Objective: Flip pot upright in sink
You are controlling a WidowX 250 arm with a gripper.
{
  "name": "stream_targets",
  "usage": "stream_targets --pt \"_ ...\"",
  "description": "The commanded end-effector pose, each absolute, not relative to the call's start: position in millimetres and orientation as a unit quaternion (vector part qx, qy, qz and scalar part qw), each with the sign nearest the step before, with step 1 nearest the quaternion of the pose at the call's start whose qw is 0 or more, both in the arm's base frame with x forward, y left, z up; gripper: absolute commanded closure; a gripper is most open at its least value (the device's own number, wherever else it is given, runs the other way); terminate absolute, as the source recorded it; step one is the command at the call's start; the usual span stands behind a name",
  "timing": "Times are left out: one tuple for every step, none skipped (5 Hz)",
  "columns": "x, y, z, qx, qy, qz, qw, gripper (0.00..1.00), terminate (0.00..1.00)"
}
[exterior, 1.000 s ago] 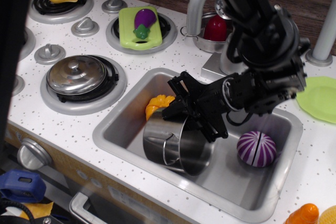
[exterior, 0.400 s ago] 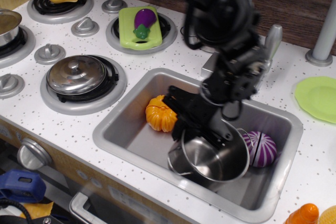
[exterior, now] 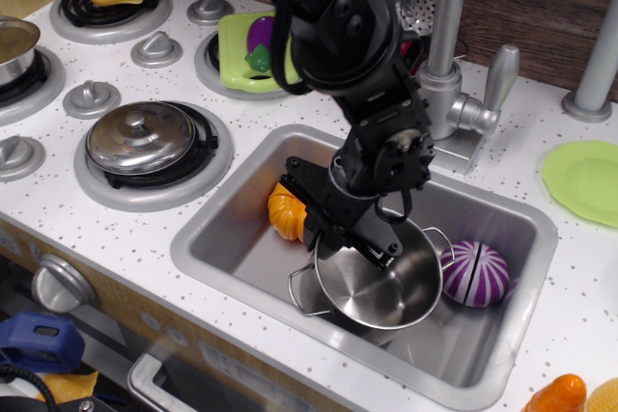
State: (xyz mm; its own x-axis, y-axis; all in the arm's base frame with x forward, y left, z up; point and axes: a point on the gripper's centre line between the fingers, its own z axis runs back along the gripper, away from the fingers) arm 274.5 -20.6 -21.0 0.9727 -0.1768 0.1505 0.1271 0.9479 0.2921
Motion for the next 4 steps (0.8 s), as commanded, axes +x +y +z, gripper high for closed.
stream_targets --pt "283.6 -21.0 -7.9 0.133 -0.125 -0.075 0.980 0.00 0.00" --pt "283.6 -21.0 -7.9 0.133 -0.125 -0.075 0.980 0.00 0.00" --pt "283.6 -21.0 -7.9 0.133 -0.125 -0.075 0.980 0.00 0.00" --pt "283.6 -21.0 -7.9 0.133 -0.125 -0.075 0.980 0.00 1.00"
